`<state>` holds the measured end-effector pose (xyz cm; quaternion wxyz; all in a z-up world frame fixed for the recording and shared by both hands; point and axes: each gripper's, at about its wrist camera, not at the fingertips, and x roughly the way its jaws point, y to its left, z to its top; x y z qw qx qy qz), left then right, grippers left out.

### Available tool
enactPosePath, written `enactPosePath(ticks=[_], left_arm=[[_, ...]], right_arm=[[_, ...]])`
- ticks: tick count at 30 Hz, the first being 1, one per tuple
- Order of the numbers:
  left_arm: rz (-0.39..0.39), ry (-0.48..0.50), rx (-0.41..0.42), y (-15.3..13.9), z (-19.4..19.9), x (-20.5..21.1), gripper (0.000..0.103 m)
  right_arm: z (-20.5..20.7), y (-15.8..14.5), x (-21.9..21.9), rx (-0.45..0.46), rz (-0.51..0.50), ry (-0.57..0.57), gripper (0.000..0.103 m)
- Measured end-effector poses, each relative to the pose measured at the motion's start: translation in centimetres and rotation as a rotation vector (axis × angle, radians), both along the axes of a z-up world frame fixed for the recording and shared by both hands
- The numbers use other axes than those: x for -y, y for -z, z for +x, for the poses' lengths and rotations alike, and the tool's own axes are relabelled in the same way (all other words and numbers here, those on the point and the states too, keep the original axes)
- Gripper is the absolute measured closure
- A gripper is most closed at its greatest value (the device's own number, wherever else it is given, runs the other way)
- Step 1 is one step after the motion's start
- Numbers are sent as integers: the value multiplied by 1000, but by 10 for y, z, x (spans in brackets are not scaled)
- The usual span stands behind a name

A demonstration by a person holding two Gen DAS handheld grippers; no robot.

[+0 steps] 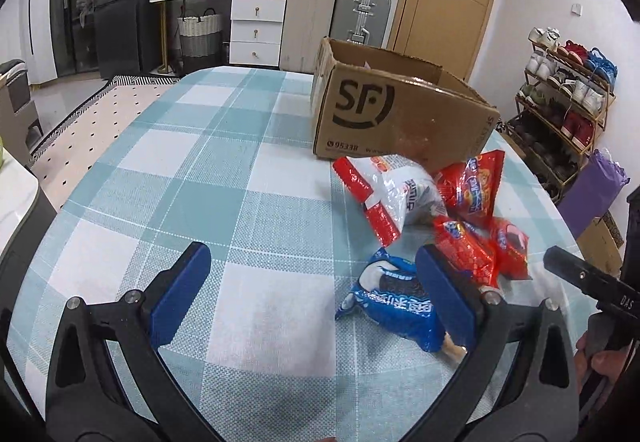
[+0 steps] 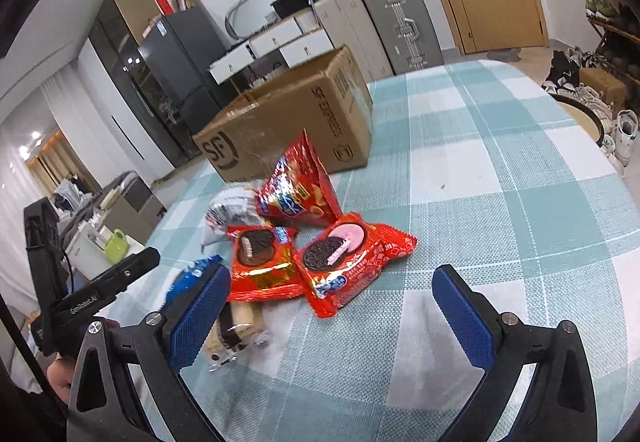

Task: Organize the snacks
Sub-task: 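Grasp the red Oreo packet with the right gripper while the left gripper grasps the blue Oreo packet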

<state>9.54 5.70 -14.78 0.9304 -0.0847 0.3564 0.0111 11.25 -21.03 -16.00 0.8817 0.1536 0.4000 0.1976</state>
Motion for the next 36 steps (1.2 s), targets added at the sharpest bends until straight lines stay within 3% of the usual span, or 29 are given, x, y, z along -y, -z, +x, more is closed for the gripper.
enactPosePath(ticks=[6,14,17,19,23,25,36], left_arm=[[-30,17,-30,11,8,-1,1],[-82,15,-62,18,14,-8,1],[-96,12,-71,20,14,-10,1],[-102,13,-72,21,14,-11,1],[-105,15,-72,22,14,-11,1],[-108,10,-69,22,13,-12,1],[-113,-3,-76,25,14,-15,1]], right_arm=[[24,12,-14,-76,-46,-5,1],[46,14,-32,-82,-166,8,3],[47,13,-39,-77,-212,4,11],[46,13,-36,-77,-213,13,23],[46,13,-36,-73,-227,11,28],[43,13,-36,-68,-230,2,46],[24,3,-19,-16,-111,7,48]])
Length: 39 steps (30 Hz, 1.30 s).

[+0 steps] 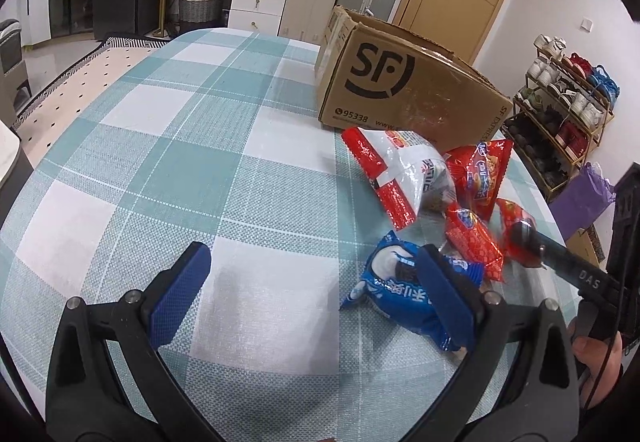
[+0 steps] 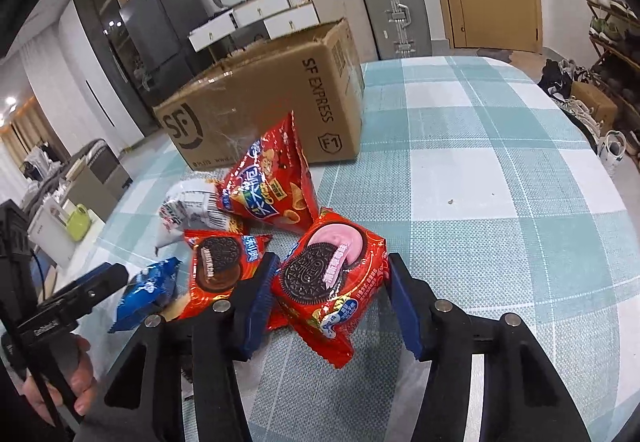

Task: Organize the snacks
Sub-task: 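Grasp the red Oreo packet with the right gripper while the left gripper grasps the blue Oreo packet, then carry both Oreo packets over the SF box and release them inside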

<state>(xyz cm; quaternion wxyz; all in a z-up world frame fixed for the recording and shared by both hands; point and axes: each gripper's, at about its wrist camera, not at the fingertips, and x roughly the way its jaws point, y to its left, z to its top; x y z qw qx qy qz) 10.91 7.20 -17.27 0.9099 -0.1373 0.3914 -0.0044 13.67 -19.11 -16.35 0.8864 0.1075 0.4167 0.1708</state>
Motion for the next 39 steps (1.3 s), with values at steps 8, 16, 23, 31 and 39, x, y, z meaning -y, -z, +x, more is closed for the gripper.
enactPosePath(ticks=[8,16,23,31,39], left_arm=[[-14,65,15,-6,-2,8,1],[-88,205,-74,1,15,24,1],[-123,246,-130,1,33,29,2],[-46,284,-123,-4,32,39,37],[49,291,-121,-12,19,40,60]], right_arm=[[-13,-8,10,49,70,-4,49],[-20,-15,8,91,85,-29,48],[-21,-15,13,102,133,-36,48],[-22,-15,16,105,159,-37,48],[-21,-14,20,103,174,-35,48]])
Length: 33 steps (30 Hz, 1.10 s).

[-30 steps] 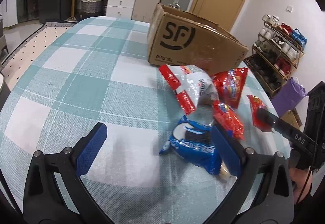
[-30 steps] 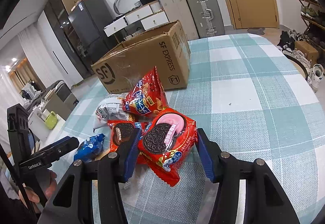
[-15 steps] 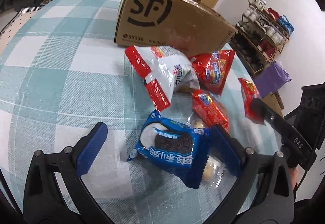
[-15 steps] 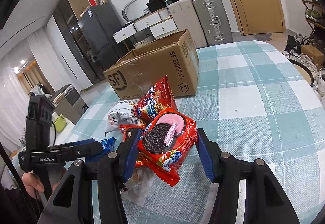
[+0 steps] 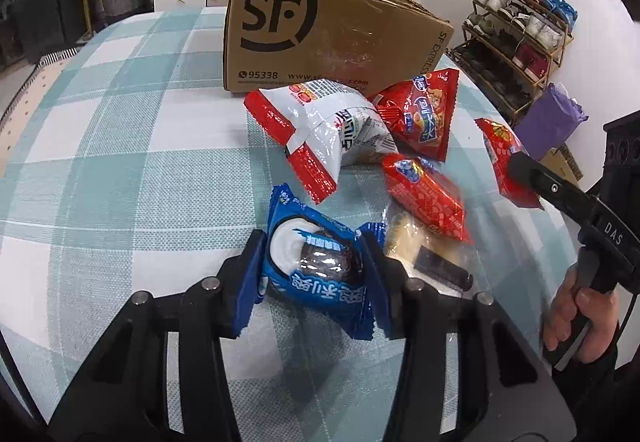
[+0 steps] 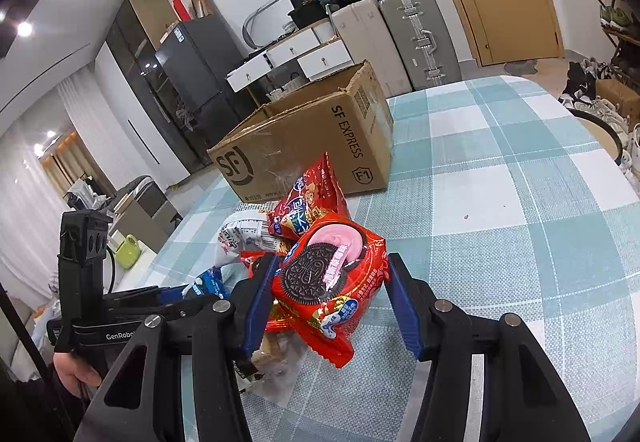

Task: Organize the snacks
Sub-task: 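Carry both Oreo packets over the SF box and release them inside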

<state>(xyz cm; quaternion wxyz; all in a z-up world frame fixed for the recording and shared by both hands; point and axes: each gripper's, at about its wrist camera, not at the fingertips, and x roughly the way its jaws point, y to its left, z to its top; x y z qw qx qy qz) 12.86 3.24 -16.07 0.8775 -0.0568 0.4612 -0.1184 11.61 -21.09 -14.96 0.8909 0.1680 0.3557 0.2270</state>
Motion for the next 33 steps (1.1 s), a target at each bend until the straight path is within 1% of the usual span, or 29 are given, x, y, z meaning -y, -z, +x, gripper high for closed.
enactPosePath(ticks=[4,7,11,13,15,22,25,29,33], left_arm=[[30,-4,12,-6,-7,7,61],[23,-9,23,-14,-14,7,61],[40,-17,55,-28,-24,4,61],[42,-15,72,-37,-32,3,61],[42,-16,90,-44,-41,1,61],[16,-21,129,-70,-65,-9,61],[11,-19,153,-84,-67,-14,61],[-24,-11,185,-112,-66,-22,61],[-42,-5,225,-145,-60,-27,61]], right_arm=[[-2,-1,-1,11,-4,-2,48],[-3,-2,0,17,0,-1,48],[-3,-2,3,21,17,16,48],[-6,-3,1,14,44,3,48],[-13,-9,-5,31,35,-12,48],[-38,-47,-30,107,49,-95,48],[-44,-71,-39,138,38,-115,48],[-47,-104,-48,166,40,-160,48],[-39,-135,-56,171,51,-195,49]])
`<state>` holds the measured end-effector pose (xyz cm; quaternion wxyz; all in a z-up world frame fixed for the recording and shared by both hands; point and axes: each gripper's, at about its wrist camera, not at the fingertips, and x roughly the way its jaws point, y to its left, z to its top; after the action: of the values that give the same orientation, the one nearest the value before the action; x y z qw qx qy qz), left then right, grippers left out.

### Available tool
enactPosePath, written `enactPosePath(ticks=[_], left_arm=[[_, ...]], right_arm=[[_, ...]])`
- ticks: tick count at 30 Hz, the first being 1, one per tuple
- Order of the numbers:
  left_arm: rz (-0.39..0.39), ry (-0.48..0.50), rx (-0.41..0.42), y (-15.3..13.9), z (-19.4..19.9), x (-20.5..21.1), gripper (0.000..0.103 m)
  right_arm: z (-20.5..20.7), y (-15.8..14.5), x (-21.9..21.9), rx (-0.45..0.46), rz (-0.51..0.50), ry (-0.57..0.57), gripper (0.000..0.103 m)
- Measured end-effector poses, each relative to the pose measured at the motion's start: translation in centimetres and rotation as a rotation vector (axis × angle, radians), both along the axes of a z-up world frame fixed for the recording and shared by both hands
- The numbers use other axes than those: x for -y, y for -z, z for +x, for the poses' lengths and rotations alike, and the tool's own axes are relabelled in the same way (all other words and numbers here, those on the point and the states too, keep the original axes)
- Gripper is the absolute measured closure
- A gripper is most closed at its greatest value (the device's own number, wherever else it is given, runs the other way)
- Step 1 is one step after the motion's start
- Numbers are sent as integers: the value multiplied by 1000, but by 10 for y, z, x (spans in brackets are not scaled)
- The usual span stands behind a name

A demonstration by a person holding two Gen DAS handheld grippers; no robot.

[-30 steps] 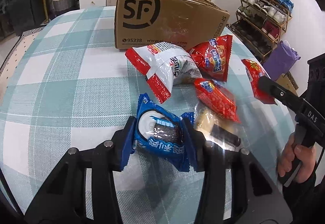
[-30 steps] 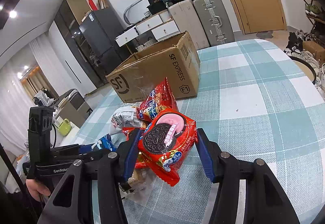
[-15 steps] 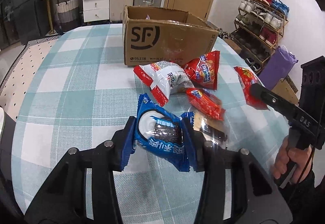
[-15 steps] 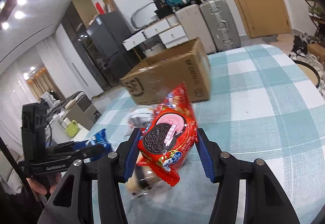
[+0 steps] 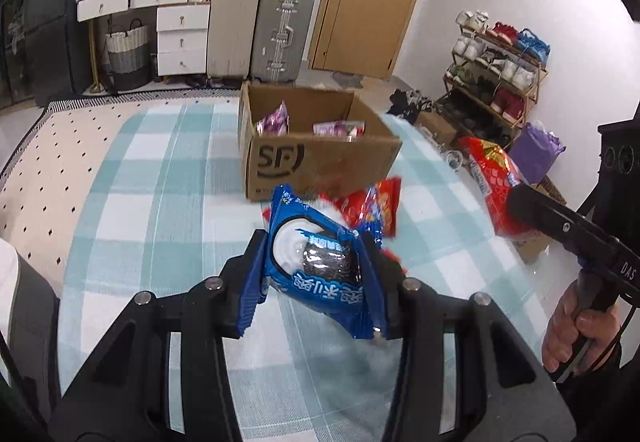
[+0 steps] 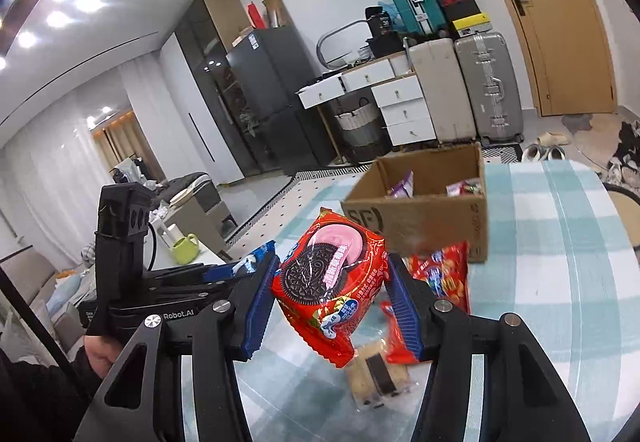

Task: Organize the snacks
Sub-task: 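Carry both Oreo packets over the SF box and release them inside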

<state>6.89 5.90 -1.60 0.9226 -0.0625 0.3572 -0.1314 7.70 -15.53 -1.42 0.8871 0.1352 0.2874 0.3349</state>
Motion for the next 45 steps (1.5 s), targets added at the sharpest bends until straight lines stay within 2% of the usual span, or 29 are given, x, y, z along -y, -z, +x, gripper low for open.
enactPosePath(ticks=[4,8,12,18,24,28,32,39,45], left_arm=[[9,11,48,-38,10,-2,61],[1,39,53,-68,31,-2,61],[44,32,80,-98,54,1,61],[91,31,87,-125,97,16,61],[101,32,59,-138,157,30,61],[109,37,24,-133,202,41,61],[115,36,-30,-115,243,46,61],[109,50,-134,-59,303,55,61],[138,54,-182,-5,323,59,61]], right_arm=[[17,-30,-3,2,20,-24,49],[35,-59,-7,6,24,-48,49],[58,-87,-15,8,-6,-67,48],[99,-110,-17,-14,-17,-63,48],[144,-120,-23,-3,-130,-42,48],[176,-111,-23,-15,-172,-28,48],[216,-86,-23,-62,-205,-22,48],[266,-35,-30,-135,-272,-29,48],[293,7,-33,-201,-285,-39,48]])
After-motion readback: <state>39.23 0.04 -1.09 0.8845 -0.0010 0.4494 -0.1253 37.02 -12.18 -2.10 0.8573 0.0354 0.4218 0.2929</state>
